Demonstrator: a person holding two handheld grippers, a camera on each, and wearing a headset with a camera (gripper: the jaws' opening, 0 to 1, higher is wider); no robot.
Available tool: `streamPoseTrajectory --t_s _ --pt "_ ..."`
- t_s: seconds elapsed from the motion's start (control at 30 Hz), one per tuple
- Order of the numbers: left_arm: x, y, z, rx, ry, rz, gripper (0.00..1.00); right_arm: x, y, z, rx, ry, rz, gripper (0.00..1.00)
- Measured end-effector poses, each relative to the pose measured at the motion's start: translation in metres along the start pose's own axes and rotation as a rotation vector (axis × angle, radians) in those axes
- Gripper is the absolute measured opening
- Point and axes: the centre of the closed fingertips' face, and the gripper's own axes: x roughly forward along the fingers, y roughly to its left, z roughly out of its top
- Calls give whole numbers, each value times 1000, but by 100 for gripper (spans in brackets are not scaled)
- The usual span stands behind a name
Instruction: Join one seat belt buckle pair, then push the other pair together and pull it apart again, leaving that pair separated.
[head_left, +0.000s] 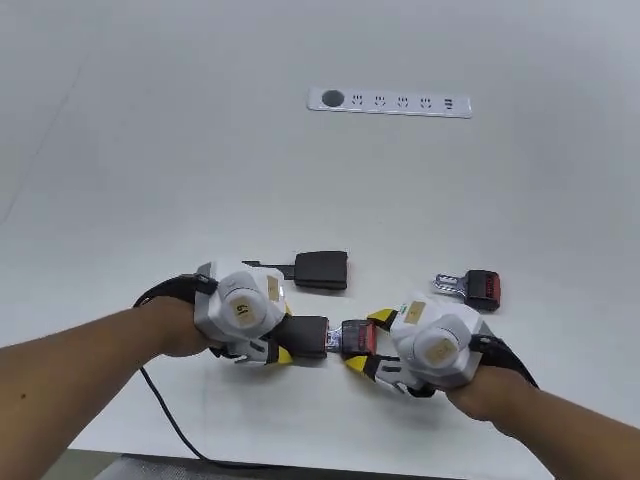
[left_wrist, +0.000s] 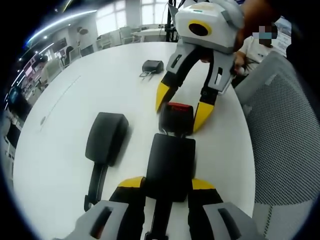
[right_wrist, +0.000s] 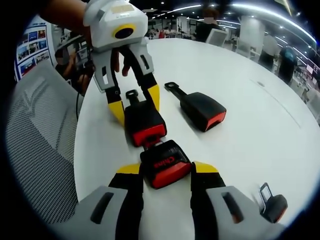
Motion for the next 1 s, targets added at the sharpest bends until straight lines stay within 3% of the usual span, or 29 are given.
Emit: streamPoseTrajectory --t_s 0.23,0.37,0.8,1.0 --pt "-2 -1 2 -6 3 0 33 4 2 5 1 11 -5 35" --pt "-3 -3 2 13 35 -10 33 6 4 7 9 16 -20 35" --pt "-2 -6 3 44 17 -25 32 7 4 8 -7 25 -18 35" --pt "-1 -5 1 83 23 -44 33 7 5 6 -59 40 15 35"
